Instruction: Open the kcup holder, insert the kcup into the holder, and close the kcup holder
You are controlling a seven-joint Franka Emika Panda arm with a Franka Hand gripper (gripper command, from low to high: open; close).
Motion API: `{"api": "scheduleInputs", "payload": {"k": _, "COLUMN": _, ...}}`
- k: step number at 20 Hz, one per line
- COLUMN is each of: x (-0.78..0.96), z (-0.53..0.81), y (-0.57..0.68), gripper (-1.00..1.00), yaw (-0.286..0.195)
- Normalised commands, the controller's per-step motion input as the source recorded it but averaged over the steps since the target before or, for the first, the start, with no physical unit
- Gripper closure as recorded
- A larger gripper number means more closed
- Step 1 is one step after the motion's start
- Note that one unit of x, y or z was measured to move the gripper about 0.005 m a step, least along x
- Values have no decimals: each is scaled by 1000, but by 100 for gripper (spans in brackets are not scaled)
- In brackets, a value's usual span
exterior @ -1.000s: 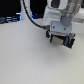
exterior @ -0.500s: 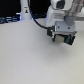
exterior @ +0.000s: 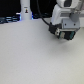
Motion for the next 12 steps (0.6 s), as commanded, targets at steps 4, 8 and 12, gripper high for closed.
{"api": "scheduleInputs", "payload": {"k": 4, "x": -786, "z": 10, "y": 632, "gripper": -100, "yaw": 20}}
{"api": "scheduleInputs", "payload": {"k": 8, "x": -826, "z": -11, "y": 640, "gripper": -100, "yaw": 11}}
{"api": "scheduleInputs", "payload": {"k": 12, "x": -879, "z": -28, "y": 612, "gripper": -100, "yaw": 6}}
